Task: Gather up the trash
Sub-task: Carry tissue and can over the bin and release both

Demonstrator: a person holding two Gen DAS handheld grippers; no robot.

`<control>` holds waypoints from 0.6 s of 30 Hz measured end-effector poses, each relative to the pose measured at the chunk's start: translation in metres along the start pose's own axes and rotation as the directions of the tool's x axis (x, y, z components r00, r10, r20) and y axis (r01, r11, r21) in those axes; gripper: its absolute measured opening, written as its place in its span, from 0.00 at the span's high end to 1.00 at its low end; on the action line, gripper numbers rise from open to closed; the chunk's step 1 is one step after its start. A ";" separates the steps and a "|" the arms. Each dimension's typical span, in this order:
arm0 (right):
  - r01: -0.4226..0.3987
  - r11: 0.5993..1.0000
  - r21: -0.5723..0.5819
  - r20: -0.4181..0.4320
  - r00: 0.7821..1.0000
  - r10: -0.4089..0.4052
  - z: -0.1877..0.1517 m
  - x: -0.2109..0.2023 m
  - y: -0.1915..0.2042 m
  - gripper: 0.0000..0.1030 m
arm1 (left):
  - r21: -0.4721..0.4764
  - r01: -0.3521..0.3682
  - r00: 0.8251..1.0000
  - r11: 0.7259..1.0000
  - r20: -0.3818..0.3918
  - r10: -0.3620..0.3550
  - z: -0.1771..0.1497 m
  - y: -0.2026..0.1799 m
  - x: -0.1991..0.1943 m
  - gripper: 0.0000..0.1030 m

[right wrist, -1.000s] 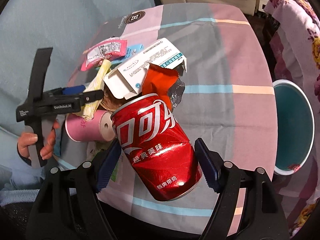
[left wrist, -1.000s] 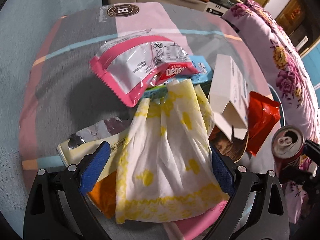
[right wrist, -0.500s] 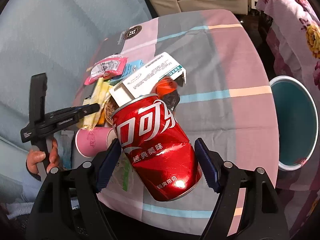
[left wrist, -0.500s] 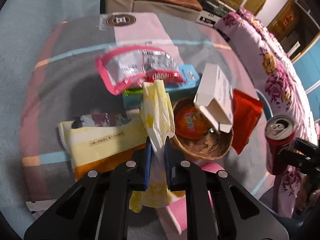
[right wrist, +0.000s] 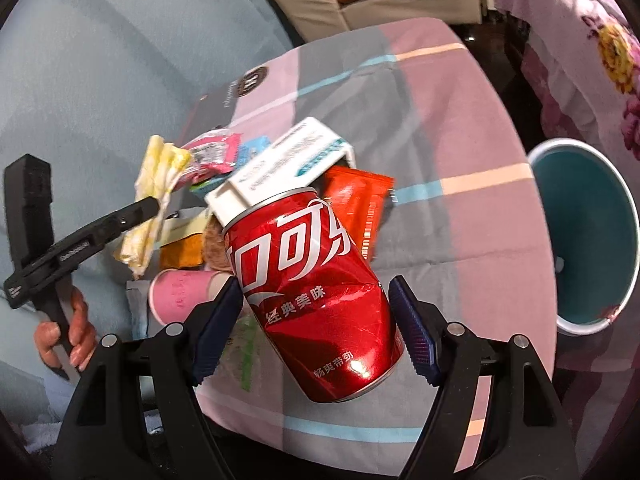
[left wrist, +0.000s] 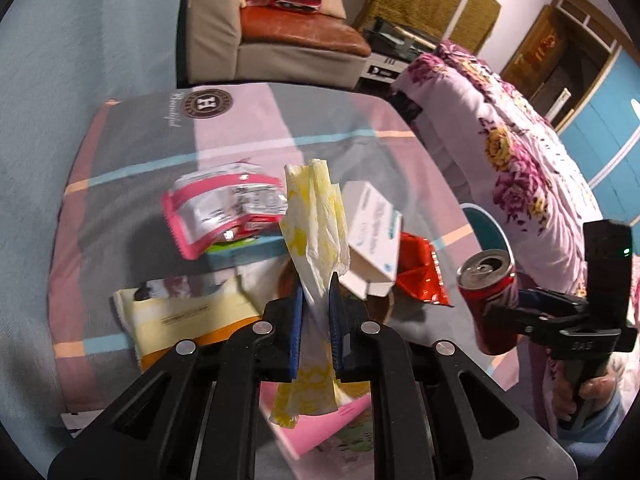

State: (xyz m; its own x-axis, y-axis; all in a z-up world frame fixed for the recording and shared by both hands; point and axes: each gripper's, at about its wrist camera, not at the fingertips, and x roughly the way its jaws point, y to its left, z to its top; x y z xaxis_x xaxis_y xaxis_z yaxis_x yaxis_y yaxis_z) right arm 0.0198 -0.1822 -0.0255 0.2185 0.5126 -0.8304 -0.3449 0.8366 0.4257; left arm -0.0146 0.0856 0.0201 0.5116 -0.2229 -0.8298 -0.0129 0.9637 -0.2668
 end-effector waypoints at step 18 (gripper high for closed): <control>0.145 0.930 0.338 0.255 0.937 -0.239 0.006 -0.094 -0.142 0.31 | 0.251 0.181 0.983 0.951 -0.071 -0.169 0.047 -0.179 0.077 0.88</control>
State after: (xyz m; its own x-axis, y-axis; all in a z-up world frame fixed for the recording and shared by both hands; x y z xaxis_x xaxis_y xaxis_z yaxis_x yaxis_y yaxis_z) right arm 0.0532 -0.3479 -0.0055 0.5198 0.3301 -0.7879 0.0196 0.9175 0.3973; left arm 0.0678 -0.0973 0.0269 0.4438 -0.3922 -0.8058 0.2960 0.9128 -0.2813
